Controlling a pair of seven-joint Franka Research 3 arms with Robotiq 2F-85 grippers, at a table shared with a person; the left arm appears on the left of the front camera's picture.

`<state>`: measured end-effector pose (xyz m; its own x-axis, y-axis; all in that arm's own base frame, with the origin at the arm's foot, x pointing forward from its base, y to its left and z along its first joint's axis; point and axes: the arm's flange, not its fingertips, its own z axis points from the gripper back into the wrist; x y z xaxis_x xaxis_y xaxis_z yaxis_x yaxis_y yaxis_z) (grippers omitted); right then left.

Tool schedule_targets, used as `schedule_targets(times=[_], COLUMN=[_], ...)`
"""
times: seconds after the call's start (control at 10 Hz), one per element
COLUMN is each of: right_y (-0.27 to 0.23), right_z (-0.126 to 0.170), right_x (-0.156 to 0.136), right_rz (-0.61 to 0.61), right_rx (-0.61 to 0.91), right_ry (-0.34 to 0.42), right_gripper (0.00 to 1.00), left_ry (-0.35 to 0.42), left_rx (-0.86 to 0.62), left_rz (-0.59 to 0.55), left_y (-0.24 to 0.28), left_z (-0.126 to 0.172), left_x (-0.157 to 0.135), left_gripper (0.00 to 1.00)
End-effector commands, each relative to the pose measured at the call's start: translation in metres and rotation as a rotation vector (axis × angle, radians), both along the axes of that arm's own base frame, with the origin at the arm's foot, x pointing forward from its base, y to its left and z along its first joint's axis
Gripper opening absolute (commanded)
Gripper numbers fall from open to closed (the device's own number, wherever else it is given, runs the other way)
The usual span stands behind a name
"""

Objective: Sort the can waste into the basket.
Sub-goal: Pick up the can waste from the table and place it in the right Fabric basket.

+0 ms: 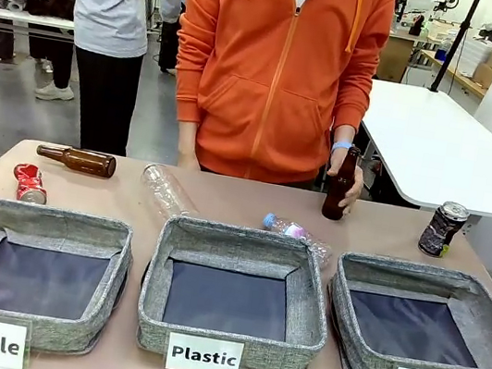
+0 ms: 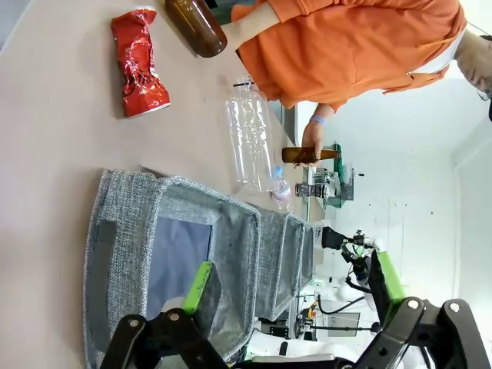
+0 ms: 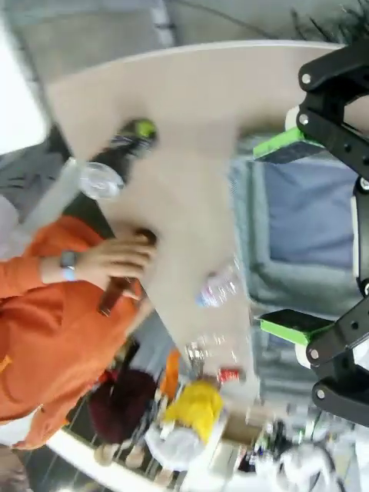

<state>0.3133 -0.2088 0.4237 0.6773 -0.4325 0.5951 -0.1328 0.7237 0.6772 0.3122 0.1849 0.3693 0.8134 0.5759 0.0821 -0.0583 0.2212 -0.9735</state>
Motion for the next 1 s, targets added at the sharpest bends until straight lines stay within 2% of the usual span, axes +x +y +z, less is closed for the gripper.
schedule_targets(times=[0.0, 0.1, 0.3, 0.4, 0.5, 0.6, 0.7, 0.8, 0.9], right_y=[0.032, 0.045, 0.065, 0.065, 0.070, 0.064, 0.064, 0.074, 0.073], right_z=[-0.005, -0.009, -0.010, -0.001, 0.014, 0.013, 0.013, 0.007, 0.001], right_x=[0.030, 0.046, 0.058, 0.054, 0.034, 0.053, 0.053, 0.056, 0.061], right_rz=[-0.058, -0.090, 0.010, 0.020, 0.289, 0.048, 0.048, 0.137, 0.262], right_rx=[-0.480, -0.602, -0.640, -0.632, -0.343, -0.627, -0.627, -0.545, -0.569], right_ry=[-0.269, -0.301, -0.209, -0.200, -0.181, -0.194, -0.194, -0.202, -0.174], right_gripper=[1.00, 1.00, 1.00, 1.00, 1.00, 1.00, 1.00, 1.00, 1.00], left_ry=[-0.015, -0.015, -0.015, -0.015, -0.015, -0.015, -0.015, -0.015, -0.015], left_rx=[0.000, 0.000, 0.000, 0.000, 0.000, 0.000, 0.000, 0.000, 0.000], left_rz=[-0.012, -0.012, -0.012, -0.012, -0.012, -0.012, -0.012, -0.012, -0.012], left_y=[0.001, 0.001, 0.001, 0.001, 0.001, 0.001, 0.001, 0.001, 0.001], left_z=[0.001, 0.001, 0.001, 0.001, 0.001, 0.001, 0.001, 0.001, 0.001], left_x=[-0.002, -0.002, -0.002, -0.002, -0.002, -0.002, -0.002, -0.002, -0.002], left_gripper=[1.00, 1.00, 1.00, 1.00, 1.00, 1.00, 1.00, 1.00, 1.00])
